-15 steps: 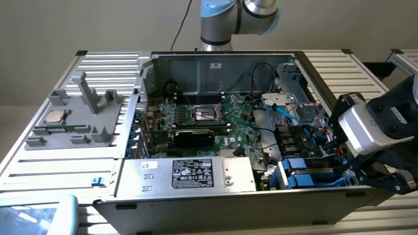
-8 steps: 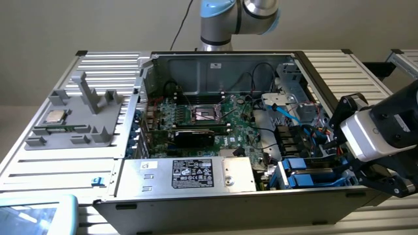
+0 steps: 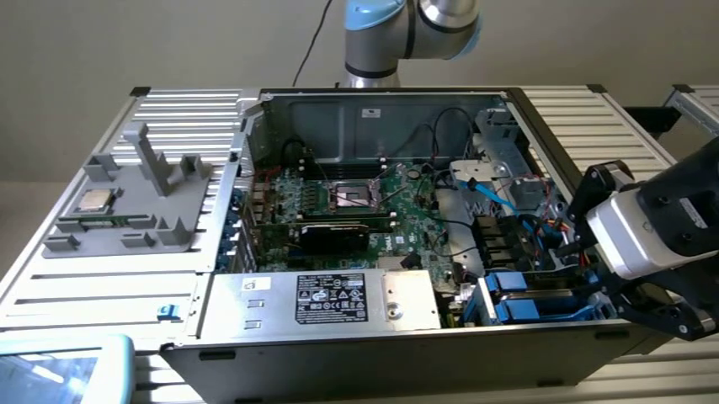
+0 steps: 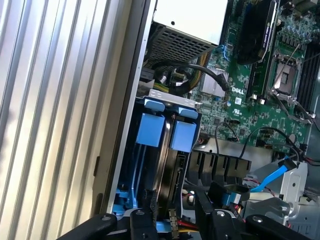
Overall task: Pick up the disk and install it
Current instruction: 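Insert the first disk wire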
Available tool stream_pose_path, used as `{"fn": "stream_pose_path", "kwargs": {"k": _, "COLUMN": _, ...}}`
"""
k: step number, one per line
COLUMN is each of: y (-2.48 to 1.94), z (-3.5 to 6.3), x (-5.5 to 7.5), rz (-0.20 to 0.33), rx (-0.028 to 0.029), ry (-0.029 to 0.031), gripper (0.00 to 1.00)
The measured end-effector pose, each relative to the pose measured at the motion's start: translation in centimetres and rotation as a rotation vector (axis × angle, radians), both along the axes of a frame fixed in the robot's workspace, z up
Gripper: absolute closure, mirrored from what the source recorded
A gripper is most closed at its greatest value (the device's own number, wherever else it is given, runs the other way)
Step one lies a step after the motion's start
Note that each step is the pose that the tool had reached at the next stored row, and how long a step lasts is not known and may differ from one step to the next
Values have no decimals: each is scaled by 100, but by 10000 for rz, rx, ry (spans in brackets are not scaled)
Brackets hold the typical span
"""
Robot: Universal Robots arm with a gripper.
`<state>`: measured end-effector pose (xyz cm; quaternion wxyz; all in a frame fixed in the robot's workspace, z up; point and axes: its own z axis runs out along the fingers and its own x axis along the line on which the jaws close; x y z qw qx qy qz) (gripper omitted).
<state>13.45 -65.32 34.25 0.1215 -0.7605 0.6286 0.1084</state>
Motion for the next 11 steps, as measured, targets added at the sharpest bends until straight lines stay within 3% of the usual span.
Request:
{"fn": "stream_pose_path", "kwargs": {"k": 1, "y": -10, "z": -1, "x": 0, "rz": 0, "rx": 37, "ry": 0, "gripper": 56}}
{"fn": "stream_pose_path", "kwargs": {"k": 8, "y": -28, "z": -11, "x": -1, "rz": 1, "rx": 76, "ry": -1, "gripper": 56}}
{"fn": "stream_pose_path", "kwargs": {"k": 9, "y": -46, "z": -13, "x": -1, "rz": 1, "rx": 120, "ry": -1, "gripper": 56}}
{"fn": "stream_pose_path", "kwargs": {"k": 11, "y": -66, "z": -21, "x": -1, "rz": 5, "rx": 263, "ry": -2, "gripper": 56}}
